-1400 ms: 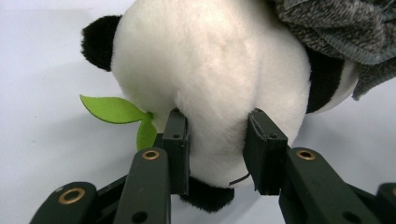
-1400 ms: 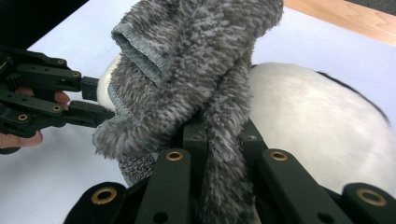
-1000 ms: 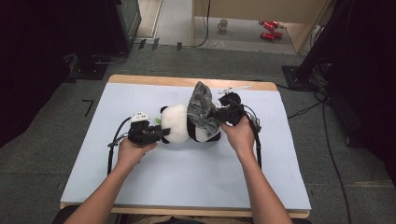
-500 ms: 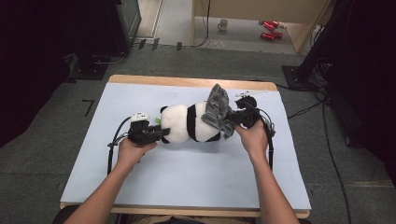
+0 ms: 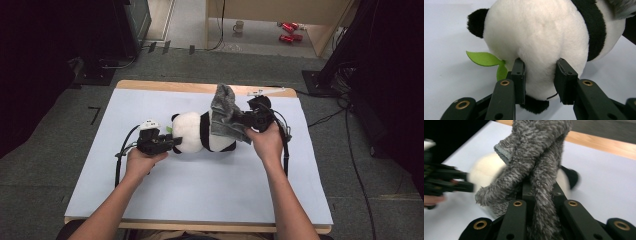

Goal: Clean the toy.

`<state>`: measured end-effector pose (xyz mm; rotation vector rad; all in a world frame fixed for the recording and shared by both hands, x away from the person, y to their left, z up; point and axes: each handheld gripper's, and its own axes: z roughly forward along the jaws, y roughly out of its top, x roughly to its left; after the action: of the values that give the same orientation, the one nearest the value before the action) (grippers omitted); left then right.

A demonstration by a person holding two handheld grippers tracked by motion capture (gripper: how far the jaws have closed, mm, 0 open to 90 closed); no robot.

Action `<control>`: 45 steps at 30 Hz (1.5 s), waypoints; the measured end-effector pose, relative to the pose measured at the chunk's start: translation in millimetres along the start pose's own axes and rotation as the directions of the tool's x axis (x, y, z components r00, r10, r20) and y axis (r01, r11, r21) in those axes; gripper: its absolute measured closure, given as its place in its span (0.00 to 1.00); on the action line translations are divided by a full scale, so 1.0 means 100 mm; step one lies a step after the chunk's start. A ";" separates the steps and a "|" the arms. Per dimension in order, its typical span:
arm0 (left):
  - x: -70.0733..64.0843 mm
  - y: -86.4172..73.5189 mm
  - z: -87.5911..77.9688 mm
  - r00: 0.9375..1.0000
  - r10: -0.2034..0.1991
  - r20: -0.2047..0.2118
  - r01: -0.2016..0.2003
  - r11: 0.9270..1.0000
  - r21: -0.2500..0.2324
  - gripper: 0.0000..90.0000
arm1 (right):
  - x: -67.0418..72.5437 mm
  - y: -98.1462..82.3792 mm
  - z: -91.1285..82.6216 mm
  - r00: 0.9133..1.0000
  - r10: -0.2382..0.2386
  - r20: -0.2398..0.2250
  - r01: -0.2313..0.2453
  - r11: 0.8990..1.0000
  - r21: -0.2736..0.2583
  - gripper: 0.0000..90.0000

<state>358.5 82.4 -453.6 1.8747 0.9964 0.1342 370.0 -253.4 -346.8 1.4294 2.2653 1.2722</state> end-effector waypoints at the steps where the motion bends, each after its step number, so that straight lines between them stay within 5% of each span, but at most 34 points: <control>1: 0.00 0.00 0.00 1.000 -0.001 0.000 0.001 1.000 -0.001 0.72 | 0.05 0.02 0.02 1.000 -0.004 -0.013 0.004 1.000 0.000 0.89; 7: 0.00 0.00 0.00 1.000 -0.002 0.003 0.002 1.000 -0.001 0.72 | 0.41 0.16 0.27 0.993 -0.070 -0.092 0.072 0.997 0.021 0.89; 14: 0.00 0.00 0.00 1.000 0.002 0.000 -0.002 1.000 -0.004 0.72 | 0.75 0.27 0.59 0.981 -0.095 -0.169 0.102 0.994 0.034 0.89; 23: -0.01 0.00 -0.01 1.000 0.009 -0.006 -0.009 1.000 -0.002 0.72 | 0.94 0.13 1.08 0.982 -0.116 -0.150 0.135 0.983 0.122 0.89; 27: 0.00 -0.01 0.01 1.000 0.020 -0.018 -0.020 1.000 0.010 0.72 | 0.84 0.02 1.11 0.984 -0.109 -0.137 0.127 0.984 0.127 0.89; 32: 0.01 -0.01 0.01 1.000 0.008 -0.022 -0.008 1.000 0.016 0.72 | 0.65 0.01 0.87 0.988 -0.144 -0.061 0.151 0.980 0.132 0.89; 45: 0.01 0.01 0.02 1.000 0.011 -0.018 -0.011 1.000 0.021 0.72 | 0.13 -0.10 0.38 0.998 -0.062 0.015 0.061 0.996 0.070 0.88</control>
<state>360.6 81.6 -454.2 1.9011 1.0031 0.1483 377.1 -223.1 -374.0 1.3751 2.3451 1.1701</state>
